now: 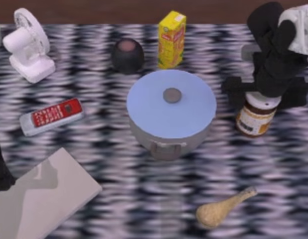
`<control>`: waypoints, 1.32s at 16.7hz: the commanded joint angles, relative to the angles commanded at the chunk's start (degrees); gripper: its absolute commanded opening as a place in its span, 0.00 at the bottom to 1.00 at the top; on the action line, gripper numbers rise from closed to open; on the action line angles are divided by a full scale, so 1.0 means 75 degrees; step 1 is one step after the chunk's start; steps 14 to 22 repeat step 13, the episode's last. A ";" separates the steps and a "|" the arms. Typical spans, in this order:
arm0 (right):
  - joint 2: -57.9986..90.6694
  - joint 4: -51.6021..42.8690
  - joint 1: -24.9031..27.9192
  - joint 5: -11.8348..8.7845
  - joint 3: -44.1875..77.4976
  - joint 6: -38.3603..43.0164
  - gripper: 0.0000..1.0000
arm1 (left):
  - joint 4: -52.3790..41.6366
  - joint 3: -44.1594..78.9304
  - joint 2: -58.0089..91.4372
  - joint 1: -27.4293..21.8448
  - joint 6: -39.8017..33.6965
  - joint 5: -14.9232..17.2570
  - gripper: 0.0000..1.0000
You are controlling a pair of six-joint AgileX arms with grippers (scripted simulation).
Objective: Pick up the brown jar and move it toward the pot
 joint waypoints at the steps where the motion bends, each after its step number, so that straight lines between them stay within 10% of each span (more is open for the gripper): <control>1: 0.0000 0.0000 0.0000 0.0000 0.0000 0.0000 0.53 | 0.0000 0.0000 0.0000 0.0000 0.0000 0.0000 1.00; 7: 0.0000 0.0000 0.0000 0.0000 0.0000 0.0000 0.98 | 0.0000 0.0000 0.0000 0.0000 0.0000 0.0000 1.00; 22: 0.0000 0.0000 0.0000 0.0000 0.0000 0.0000 1.00 | 0.0000 0.0000 0.0000 0.0000 0.0000 0.0000 1.00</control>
